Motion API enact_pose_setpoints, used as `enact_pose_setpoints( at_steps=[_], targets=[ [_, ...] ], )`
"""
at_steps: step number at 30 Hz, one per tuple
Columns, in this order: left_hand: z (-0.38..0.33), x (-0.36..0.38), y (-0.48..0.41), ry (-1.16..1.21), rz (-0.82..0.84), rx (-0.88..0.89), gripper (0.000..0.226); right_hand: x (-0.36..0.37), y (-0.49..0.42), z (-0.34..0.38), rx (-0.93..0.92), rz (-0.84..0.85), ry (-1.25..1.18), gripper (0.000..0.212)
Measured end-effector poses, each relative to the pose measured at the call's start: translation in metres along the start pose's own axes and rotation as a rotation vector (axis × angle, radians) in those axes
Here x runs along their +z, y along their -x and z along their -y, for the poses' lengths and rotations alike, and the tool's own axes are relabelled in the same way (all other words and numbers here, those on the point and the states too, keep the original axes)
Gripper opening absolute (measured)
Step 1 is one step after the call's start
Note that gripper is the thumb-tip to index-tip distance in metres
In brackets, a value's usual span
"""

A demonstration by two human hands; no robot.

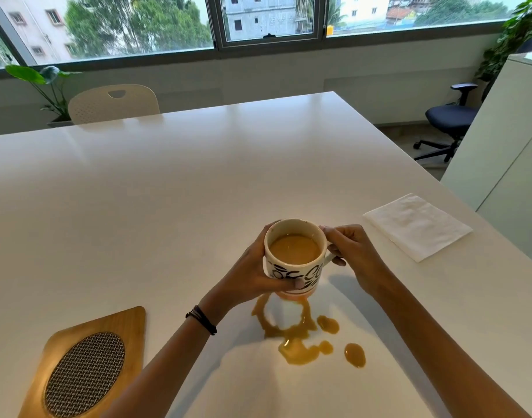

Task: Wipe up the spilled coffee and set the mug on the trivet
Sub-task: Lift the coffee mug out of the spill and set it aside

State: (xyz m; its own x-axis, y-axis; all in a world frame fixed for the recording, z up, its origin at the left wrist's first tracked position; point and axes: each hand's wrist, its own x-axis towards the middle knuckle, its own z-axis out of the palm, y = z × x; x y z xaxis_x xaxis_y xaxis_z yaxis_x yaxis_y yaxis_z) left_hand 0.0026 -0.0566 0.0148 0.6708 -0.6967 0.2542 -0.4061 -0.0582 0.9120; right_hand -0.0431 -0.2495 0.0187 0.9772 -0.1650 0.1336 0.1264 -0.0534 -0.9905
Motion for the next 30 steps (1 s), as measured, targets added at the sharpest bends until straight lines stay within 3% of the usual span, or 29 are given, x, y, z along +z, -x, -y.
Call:
enact_pose_setpoints(
  at_steps=[17,30],
  targets=[
    [0.024,0.005,-0.127,0.024,0.094,0.045,0.077,-0.059,-0.085,0.001,-0.034,-0.276,0.098,0.04],
    [0.055,0.019,-0.178,0.026,0.12,0.009,0.078,-0.09,-0.125,-0.024,0.023,-0.343,0.122,0.038]
  ],
)
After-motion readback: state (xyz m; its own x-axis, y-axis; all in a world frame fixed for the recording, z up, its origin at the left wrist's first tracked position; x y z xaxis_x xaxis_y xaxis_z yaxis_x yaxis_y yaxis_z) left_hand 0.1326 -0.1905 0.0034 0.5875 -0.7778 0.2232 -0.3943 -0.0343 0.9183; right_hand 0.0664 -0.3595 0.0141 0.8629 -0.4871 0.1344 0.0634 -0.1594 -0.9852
